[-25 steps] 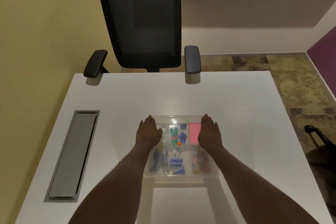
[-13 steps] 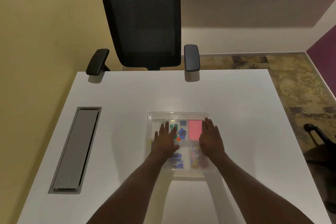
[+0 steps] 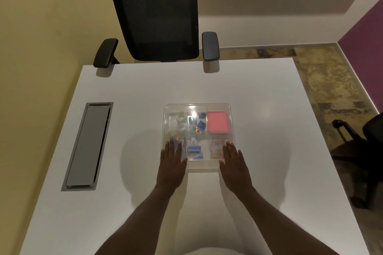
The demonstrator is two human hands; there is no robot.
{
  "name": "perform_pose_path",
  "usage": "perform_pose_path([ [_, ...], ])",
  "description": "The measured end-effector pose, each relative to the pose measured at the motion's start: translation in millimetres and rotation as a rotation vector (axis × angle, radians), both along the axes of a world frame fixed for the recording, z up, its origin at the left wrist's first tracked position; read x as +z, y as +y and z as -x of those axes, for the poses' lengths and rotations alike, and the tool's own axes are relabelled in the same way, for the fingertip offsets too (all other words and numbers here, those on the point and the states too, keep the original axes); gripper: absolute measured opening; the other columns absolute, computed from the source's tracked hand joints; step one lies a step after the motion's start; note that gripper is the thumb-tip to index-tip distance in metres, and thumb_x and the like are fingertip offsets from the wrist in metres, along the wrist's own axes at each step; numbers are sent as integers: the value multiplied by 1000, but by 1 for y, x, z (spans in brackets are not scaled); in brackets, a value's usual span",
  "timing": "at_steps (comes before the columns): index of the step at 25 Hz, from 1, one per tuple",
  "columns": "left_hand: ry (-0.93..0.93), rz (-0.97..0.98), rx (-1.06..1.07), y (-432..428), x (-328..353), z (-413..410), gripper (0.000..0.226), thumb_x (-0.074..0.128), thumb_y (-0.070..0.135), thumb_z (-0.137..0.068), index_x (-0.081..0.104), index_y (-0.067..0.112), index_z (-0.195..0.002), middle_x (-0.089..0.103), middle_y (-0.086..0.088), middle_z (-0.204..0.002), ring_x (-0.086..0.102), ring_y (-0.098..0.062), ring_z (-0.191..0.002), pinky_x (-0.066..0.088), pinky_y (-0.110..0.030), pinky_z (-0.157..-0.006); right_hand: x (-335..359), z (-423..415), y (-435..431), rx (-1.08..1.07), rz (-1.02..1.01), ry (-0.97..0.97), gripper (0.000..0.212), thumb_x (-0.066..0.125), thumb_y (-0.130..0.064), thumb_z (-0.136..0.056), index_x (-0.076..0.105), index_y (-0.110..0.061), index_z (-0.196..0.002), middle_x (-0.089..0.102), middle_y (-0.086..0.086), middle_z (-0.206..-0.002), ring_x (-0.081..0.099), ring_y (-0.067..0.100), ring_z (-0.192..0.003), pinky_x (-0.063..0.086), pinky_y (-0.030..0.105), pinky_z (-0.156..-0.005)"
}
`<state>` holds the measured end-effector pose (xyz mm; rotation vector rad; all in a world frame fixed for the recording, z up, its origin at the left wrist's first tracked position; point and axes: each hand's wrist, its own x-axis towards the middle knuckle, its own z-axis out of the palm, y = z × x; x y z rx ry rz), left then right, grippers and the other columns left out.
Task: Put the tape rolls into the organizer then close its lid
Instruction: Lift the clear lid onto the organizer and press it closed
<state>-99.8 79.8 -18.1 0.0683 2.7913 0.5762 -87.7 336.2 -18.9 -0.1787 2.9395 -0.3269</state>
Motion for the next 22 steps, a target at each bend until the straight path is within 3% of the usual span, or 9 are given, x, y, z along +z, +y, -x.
perform_pose_path([
  [5,61,110,1,-17,-13,-32,75,12,52,-104,3,14,-168,-2,-10,-177,2,-28,-166,-1,-45,-135,3,-29,-2,-6,-41,-11,61,34,-33,-100,33,-4,-154,30,15,-162,28,29,-152,17,47,-120],
  [9,-3,101,-1,-17,-18,-41,84,31,55,-105,-9,15,-168,-15,-5,-175,-9,-25,-165,-5,-43,-135,-2,-43,-6,-41,-40,-100,77,43,-41,-100,7,-11,-160,4,7,-169,1,22,-157,1,45,-126],
  [13,-20,104,-6,-15,-18,-43,98,45,61,-102,-12,15,-168,-20,-6,-175,-17,-27,-164,-1,-44,-134,-1,-49,-8,-50,2,-123,88,41,-53,-96,-5,-14,-160,-6,4,-170,-9,18,-156,5,47,-128],
  [18,-4,115,-8,-15,-19,-44,101,47,62,-101,-13,16,-168,-21,-5,-175,-17,-27,-164,-2,-43,-134,2,-50,-4,-15,28,-156,99,47,-59,-90,-9,-14,-160,-13,3,-169,-12,19,-156,8,42,-127],
  [22,35,162,12,-11,-18,-44,97,56,52,-101,-4,13,-167,-4,-11,-175,6,-31,-165,15,-55,-133,3,-46,-3,-12,-25,-151,92,51,-49,-93,-1,-15,-161,-7,3,-169,-7,21,-156,3,47,-128],
])
